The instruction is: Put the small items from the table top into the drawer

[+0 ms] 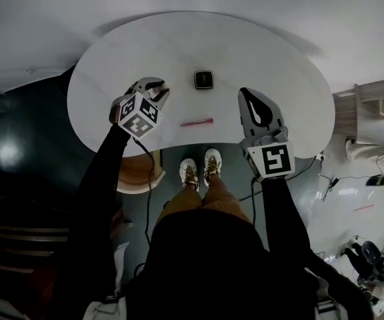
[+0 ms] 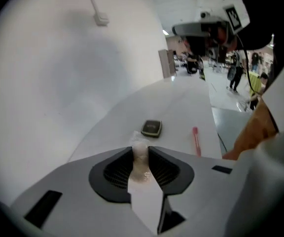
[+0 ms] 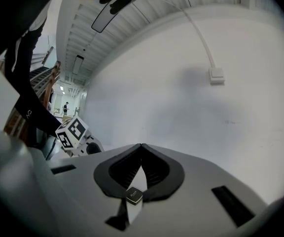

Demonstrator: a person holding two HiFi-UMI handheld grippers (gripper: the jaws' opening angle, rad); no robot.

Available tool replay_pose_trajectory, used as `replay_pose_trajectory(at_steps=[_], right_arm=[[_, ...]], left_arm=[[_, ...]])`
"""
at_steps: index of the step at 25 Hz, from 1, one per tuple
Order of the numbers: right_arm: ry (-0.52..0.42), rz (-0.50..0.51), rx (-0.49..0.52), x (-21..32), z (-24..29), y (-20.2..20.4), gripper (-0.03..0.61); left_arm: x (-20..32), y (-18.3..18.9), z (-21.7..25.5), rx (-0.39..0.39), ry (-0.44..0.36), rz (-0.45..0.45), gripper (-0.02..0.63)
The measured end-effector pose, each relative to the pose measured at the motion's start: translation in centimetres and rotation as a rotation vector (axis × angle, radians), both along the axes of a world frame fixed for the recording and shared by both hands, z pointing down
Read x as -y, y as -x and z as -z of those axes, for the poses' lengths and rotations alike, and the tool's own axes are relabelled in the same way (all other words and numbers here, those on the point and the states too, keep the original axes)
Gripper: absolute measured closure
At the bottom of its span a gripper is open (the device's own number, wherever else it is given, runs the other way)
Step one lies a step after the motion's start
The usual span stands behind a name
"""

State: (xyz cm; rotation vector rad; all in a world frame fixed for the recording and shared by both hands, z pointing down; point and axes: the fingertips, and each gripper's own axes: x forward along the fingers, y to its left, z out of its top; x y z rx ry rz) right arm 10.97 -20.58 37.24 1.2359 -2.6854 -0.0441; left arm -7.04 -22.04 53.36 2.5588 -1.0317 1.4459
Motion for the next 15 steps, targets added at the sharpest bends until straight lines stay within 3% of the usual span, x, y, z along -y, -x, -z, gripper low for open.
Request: replay_pose_trajectory(at_steps=[6, 11, 15], right_arm=[[-0.026, 0.045, 0.029, 0.3, 1.6, 1.7, 0.554], [-0.06, 0.082, 0.054, 0.7, 3.7, 3.0, 0.554], [-0.092, 0.077, 0.088, 0.8, 5.5, 3.2, 0.554]], left_arm=[[-0.5, -2.2, 12.4, -0.354, -0.236, 0.174, 0.502], [-1.7, -3.1, 19.3, -0.551, -0.387, 0.28, 0.502], [-3.0, -3.5, 23.5, -0.662, -0.494, 0.342, 0.502]])
